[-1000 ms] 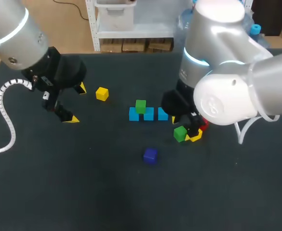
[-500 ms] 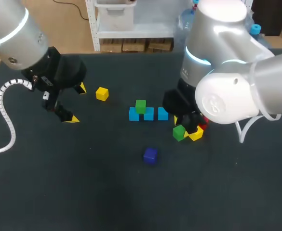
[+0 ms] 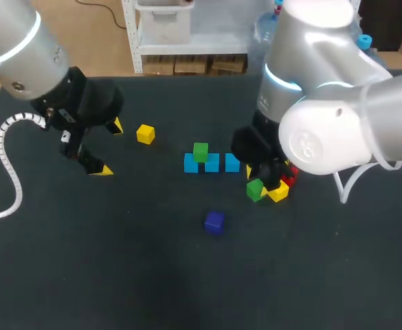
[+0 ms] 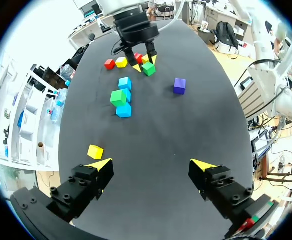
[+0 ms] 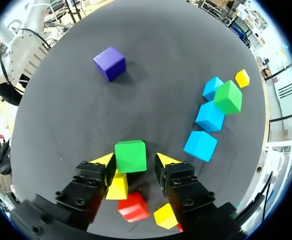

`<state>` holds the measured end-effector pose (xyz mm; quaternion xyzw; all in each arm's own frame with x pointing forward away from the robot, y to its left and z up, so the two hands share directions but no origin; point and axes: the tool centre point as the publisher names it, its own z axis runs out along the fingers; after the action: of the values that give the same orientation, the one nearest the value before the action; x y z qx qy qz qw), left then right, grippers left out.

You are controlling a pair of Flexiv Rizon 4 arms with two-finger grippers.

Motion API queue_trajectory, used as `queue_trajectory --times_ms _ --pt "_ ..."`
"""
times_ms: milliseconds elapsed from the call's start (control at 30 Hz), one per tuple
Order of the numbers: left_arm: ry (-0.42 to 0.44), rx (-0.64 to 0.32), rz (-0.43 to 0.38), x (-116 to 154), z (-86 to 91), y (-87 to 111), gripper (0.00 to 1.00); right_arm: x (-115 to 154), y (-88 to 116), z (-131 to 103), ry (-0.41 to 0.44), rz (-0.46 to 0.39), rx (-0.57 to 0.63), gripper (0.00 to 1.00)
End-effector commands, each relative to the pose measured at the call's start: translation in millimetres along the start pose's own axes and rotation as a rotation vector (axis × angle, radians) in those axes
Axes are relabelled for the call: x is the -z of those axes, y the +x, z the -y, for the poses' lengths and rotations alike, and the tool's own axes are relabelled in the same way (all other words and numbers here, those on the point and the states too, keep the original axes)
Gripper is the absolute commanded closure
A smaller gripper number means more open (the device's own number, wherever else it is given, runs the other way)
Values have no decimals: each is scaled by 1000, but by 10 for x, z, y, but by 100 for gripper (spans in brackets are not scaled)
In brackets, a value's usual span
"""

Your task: Place the blue cubes, place green cubes on the blue cubes, place the yellow cubes on the green cubes, then place the red cubes on the yellow cubes, and place purple cube on the red cubes.

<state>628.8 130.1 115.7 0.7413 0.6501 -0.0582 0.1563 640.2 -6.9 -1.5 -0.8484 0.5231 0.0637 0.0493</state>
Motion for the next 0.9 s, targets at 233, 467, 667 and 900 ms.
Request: queue_trajectory --times_ms 233,467,667,900 --pt "0 -2 3 -2 0 10 0 -15 -12 -66 -14 17 28 53" --pt "0 -2 3 -2 0 10 0 -26 1 -87 -22 21 37 55" --pt "0 -2 3 -2 0 10 0 -24 23 -78 -20 19 44 64" --pt "0 -2 3 -2 0 10 0 -19 25 -70 -15 24 43 75"
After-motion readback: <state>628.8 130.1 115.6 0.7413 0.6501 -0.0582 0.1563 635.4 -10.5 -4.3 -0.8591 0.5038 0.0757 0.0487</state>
